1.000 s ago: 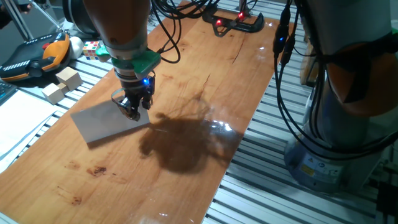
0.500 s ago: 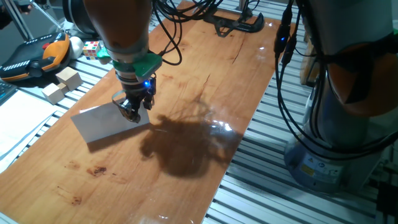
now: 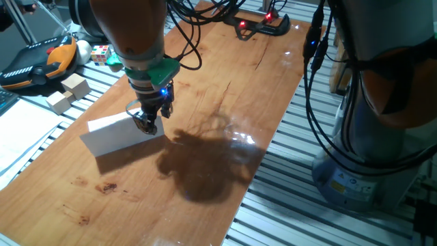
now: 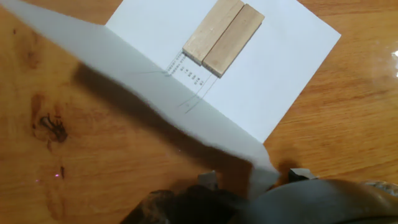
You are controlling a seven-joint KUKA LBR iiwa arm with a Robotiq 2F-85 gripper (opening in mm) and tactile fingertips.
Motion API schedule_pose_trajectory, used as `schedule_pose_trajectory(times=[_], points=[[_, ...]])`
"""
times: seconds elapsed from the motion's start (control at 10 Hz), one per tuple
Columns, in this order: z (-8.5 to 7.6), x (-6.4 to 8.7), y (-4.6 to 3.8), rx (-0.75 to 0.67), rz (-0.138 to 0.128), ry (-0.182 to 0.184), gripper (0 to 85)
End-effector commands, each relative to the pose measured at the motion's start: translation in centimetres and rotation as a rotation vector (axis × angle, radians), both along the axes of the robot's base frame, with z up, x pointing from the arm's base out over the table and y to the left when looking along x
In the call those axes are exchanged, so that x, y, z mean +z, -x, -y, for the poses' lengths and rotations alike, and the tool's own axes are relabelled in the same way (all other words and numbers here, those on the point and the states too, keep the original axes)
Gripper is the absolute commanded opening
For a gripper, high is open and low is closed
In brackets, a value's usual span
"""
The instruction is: Unfold a piece of paper
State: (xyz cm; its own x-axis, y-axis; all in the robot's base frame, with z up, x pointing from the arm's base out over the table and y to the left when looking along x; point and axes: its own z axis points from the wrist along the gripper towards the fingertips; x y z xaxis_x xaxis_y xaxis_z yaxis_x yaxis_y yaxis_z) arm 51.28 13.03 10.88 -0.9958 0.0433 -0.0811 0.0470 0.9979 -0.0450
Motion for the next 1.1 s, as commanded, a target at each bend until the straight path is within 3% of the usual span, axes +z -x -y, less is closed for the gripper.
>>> schedule_pose_trajectory(times=[0.0, 0.3, 0.6, 1.0], points=[[0.0, 0.1, 0.10, -0.005, -0.002, -0.006, 61.3], [0.0, 0.2, 0.20, -0.069, -0.021, -0.075, 62.0], [0.1, 0.5, 0.47, -0.088, -0.034, -0.068, 63.0], [0.7, 1.4, -0.05, -0.115, -0.047, -0.086, 62.3]])
